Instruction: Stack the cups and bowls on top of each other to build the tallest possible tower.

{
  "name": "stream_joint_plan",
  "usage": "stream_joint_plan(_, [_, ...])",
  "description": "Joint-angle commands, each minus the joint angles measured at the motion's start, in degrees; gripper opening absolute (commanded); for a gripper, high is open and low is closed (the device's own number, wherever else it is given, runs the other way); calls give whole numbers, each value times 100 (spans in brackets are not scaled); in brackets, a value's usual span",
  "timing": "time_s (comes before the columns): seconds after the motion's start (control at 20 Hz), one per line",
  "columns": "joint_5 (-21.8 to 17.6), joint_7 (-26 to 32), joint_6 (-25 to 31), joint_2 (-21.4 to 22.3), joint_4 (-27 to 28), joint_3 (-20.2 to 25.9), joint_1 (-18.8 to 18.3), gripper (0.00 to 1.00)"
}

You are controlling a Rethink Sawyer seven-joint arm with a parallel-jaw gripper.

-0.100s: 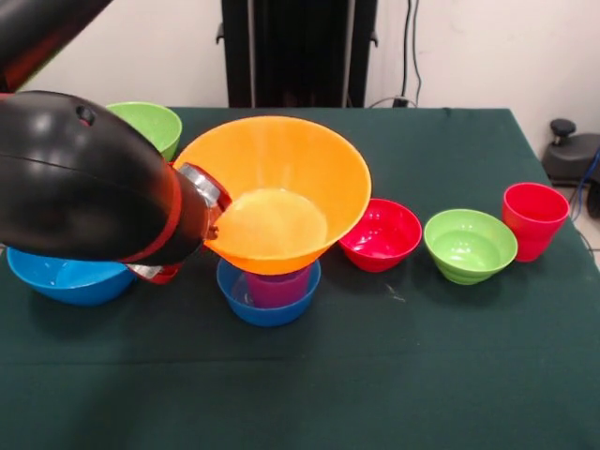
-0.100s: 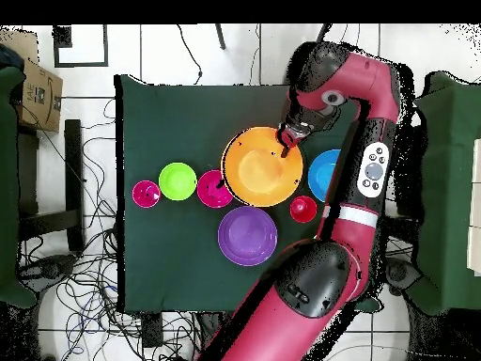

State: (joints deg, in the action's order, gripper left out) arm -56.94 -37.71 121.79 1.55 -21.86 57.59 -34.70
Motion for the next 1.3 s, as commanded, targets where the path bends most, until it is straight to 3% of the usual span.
stream_joint_plan(0.05, [332,1206,-861,264,-1079,-389,-169,100])
stream_joint_plan(0.5, [641,940,-1044,304,-1389,-551,-259,100])
stream_joint_plan(1.3, [564,959,-1020,224,-1243,-562,-172,100])
